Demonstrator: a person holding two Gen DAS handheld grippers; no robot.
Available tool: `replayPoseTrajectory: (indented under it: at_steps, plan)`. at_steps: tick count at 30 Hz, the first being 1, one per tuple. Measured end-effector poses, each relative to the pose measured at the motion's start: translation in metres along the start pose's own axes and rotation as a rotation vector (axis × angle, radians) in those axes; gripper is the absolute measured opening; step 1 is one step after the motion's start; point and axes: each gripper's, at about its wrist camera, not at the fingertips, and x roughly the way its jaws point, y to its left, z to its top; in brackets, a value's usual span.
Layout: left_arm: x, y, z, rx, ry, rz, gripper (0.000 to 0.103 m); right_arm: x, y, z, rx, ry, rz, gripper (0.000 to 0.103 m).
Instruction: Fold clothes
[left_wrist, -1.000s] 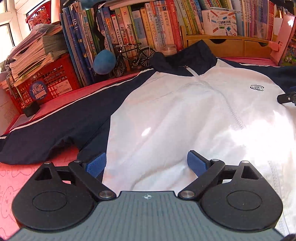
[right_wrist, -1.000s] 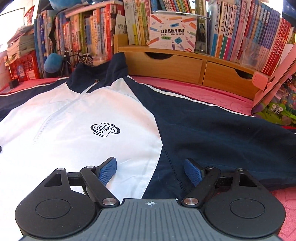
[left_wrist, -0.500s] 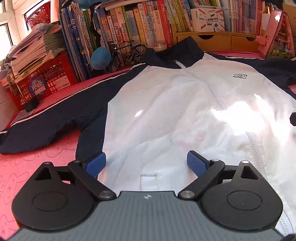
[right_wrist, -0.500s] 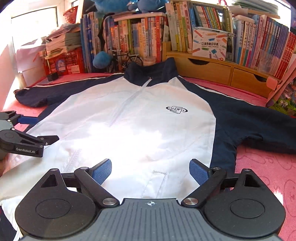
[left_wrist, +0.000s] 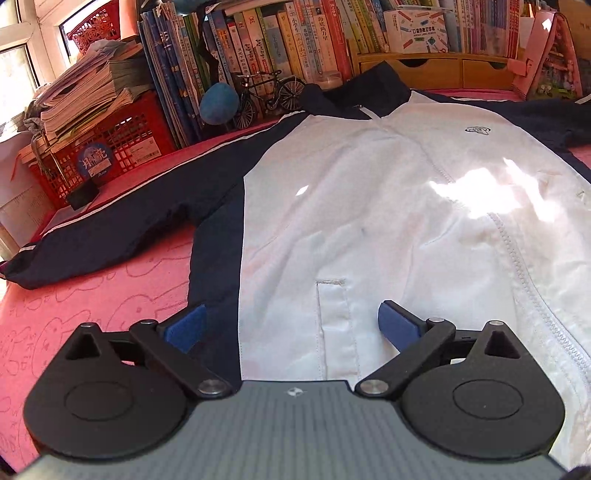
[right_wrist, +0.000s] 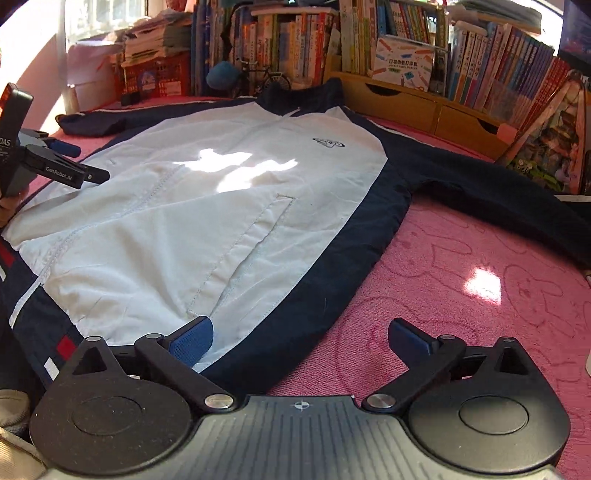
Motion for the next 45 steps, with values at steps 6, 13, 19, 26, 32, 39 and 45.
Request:
replayPoseTrajectory:
  at_steps: [6, 13, 19, 26, 32, 39, 45]
  plan:
    - [-0.012, -0.01, -0.003, 0.016, 0.03, -0.065, 0.1, -0.013, 0.049, -0.005, -0.177, -0.106, 0.102, 0.102]
    - [-0.029, -0.001, -0.002, 0.029, 0.081, -0.123, 0.1, -0.017, 0.028, -0.027, -0.164, 0.014, 0.184, 0.103]
    - [-0.024, -0.047, 0.066, 0.052, 0.004, -0.253, 0.1, -0.017, -0.002, -0.006, -0.04, -0.102, 0.049, 0.103]
    - [0.021, -0.162, 0.138, 0.191, -0.091, -0.306, 0.1, 0.052, -0.032, 0.034, 0.078, -0.148, -0.298, 0.103]
    - [0.091, -0.219, 0.174, 0.217, -0.115, -0.237, 0.099, 0.081, -0.051, 0.034, 0.194, -0.086, -0.194, 0.103]
    - [0.168, -0.234, 0.219, 0.16, -0.09, -0.174, 0.098, 0.084, -0.06, 0.031, 0.243, -0.072, -0.143, 0.103]
    - [0.204, -0.235, 0.248, 0.067, -0.071, -0.171, 0.1, 0.085, -0.06, 0.032, 0.247, -0.072, -0.142, 0.103]
